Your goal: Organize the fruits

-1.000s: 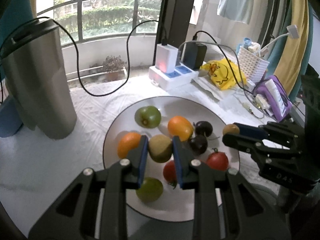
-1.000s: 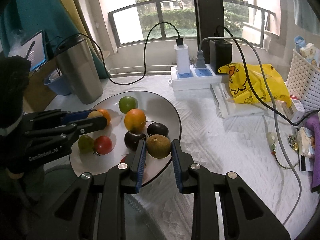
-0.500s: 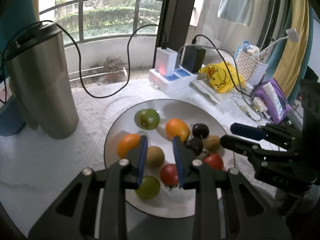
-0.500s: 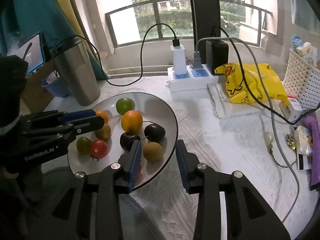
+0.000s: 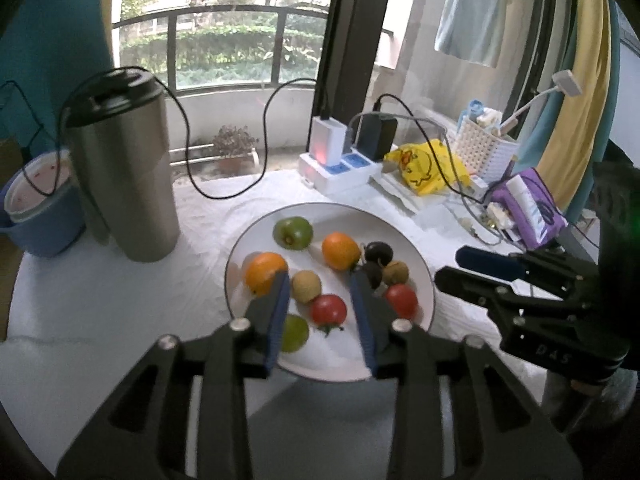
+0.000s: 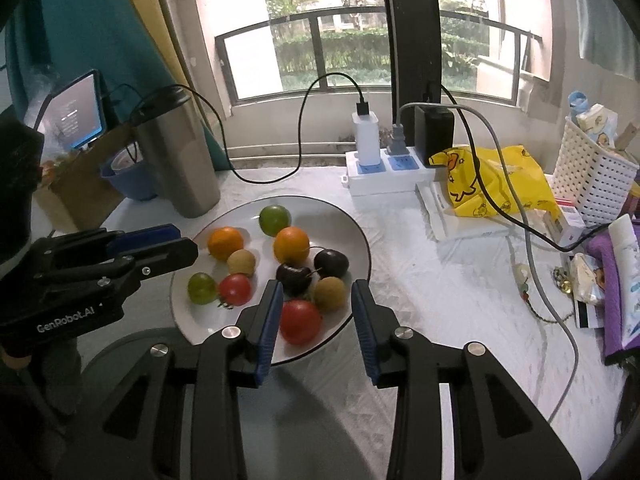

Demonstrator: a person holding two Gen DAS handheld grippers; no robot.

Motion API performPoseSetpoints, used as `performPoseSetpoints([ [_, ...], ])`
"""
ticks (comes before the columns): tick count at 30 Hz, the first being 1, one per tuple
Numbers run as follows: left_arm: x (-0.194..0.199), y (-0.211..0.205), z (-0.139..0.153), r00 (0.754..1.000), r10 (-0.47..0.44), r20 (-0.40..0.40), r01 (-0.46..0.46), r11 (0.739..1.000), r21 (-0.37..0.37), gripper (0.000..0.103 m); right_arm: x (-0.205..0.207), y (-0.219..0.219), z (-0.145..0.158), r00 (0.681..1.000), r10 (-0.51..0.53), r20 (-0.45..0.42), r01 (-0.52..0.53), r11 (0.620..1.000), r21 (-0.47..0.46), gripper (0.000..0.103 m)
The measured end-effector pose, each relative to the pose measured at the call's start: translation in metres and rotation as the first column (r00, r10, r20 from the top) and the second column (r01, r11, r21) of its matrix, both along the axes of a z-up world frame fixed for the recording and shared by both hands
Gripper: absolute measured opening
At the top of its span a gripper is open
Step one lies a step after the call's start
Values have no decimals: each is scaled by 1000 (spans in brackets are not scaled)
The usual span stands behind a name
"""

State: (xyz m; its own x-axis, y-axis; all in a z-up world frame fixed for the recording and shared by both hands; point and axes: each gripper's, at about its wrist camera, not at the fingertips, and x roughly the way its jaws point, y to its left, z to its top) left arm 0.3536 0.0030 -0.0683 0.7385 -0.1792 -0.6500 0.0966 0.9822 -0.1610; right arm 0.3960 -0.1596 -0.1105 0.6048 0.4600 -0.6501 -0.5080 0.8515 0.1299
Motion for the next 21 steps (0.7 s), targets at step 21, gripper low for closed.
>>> performPoseSetpoints([
  [21, -95, 4, 25, 995, 58, 77, -56, 998, -33, 49, -84, -1, 30, 998, 9, 70, -8, 1000, -17, 38],
])
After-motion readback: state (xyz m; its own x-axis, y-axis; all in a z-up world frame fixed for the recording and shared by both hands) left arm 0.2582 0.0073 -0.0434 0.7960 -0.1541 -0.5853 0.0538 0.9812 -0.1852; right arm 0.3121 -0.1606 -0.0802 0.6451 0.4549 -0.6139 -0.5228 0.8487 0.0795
